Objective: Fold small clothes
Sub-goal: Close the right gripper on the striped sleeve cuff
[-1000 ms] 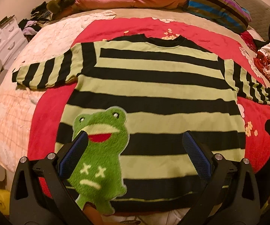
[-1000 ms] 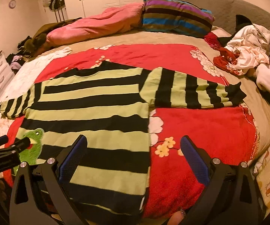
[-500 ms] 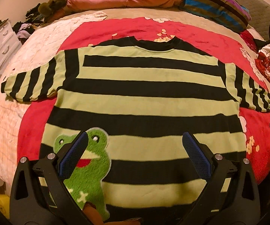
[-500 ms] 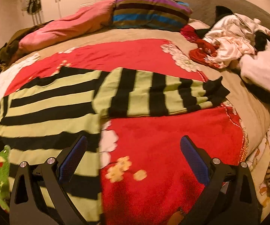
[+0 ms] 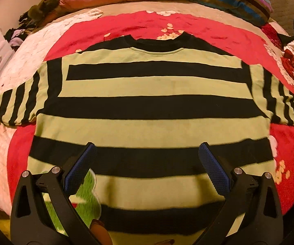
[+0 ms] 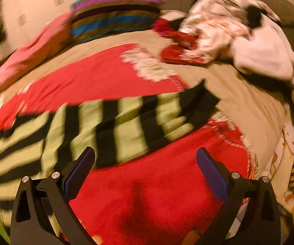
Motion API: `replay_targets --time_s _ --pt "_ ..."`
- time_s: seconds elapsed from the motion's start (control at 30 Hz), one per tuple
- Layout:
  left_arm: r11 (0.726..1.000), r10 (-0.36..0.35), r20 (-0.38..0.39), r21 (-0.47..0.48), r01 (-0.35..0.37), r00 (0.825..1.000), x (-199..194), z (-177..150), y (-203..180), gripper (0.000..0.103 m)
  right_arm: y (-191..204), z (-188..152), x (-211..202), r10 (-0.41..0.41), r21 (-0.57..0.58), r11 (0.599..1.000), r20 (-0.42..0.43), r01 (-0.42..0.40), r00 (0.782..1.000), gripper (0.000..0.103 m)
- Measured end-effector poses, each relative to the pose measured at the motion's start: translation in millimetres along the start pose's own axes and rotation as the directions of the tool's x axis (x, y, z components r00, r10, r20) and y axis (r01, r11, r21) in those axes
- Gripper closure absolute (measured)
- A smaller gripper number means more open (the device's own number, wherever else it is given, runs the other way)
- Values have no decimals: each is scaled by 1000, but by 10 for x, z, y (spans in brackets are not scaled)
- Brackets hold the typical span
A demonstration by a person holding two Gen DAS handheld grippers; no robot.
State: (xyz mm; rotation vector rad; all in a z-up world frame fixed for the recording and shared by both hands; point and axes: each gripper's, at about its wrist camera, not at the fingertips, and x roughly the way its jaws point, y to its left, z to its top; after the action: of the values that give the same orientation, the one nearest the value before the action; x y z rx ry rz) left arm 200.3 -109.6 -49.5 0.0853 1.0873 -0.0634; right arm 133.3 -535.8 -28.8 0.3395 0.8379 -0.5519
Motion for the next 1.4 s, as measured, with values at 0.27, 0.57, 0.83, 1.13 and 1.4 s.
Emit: replay_targets --time_s 0.27,0.57,0.83,1.13,1.4 --pt "999 31 12 -38 -31 999 212 208 206 9 -832 459 573 -117 214 969 -33 121 993 4" --pt "998 9 5 -67 -9 1000 402 273 352 9 -982 583 889 -62 224 972 -52 72 997 5" --pt "998 -4 -69 -69 -1 998 706 124 300 9 -964 588 1099 63 246 968 -68 -44 996 39" --pt "996 -24 -59 -86 19 998 722 103 324 9 -967 581 734 242 293 922 70 -252 968 93" --pt "991 -67 -58 -116 60 996 609 61 387 9 -67 755 -56 461 74 876 163 -476 873 93"
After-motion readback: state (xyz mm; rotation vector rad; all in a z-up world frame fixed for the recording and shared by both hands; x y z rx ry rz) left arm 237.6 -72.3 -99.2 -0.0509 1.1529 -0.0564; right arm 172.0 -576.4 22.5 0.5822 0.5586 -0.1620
